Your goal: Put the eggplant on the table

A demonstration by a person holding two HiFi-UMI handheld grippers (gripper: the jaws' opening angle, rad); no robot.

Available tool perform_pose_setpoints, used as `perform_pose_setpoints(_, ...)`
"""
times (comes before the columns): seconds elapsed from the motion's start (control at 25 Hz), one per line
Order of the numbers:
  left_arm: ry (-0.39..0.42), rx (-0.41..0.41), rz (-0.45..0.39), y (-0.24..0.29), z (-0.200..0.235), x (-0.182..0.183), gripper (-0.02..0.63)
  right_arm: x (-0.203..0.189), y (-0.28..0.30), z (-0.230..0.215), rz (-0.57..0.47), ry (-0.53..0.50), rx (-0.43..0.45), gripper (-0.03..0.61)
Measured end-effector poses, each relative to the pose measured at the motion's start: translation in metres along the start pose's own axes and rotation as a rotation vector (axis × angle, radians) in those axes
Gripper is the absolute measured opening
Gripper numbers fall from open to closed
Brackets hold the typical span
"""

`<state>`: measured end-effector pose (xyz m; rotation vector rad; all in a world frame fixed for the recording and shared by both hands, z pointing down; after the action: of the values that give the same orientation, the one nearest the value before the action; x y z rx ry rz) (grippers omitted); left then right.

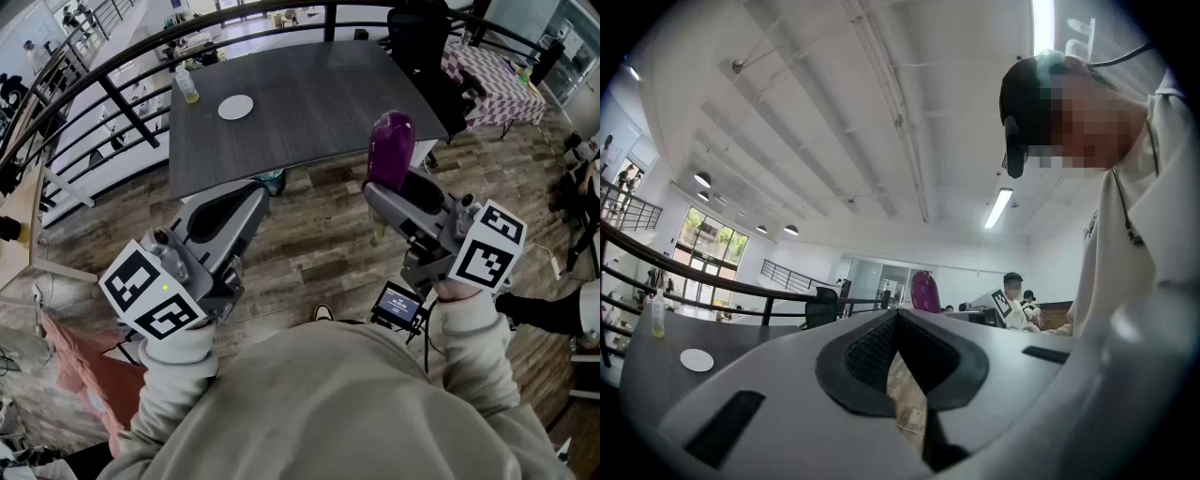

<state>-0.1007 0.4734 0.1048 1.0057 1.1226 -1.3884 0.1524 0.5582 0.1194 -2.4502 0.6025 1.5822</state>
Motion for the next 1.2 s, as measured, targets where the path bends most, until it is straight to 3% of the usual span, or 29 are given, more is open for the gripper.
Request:
perform_pose_setpoints(0.72,-0.003,0.051,0.000,-0.002,0.009,-0.005,0.006,-0.003,0.020,-0.014,0.055,0.032,0.039,0.204)
perform_pose_setpoints(1.0,0.003,0.107,-0.003,0.002,0.011,-0.009,0.006,-0.006,0.026,-0.030,0.065,0.071,0.089,0.204)
perform_pose_setpoints(1.2,-0.027,0.111,0.018,0.026,0.036,-0.006,0.006,0.010,0.042,-0.061,0.072,0.087,0.115,0.204)
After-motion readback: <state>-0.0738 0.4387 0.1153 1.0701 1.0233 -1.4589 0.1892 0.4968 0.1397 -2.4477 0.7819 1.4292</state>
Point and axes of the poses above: the fingertips, and each gripper's own axes: y forward along the fingers, z to its left, x out of its top, the point moved 8 cm from there along -y, backward along the fingers, and after that the axes turned 10 degrees about -x, right-handed, at the moved point
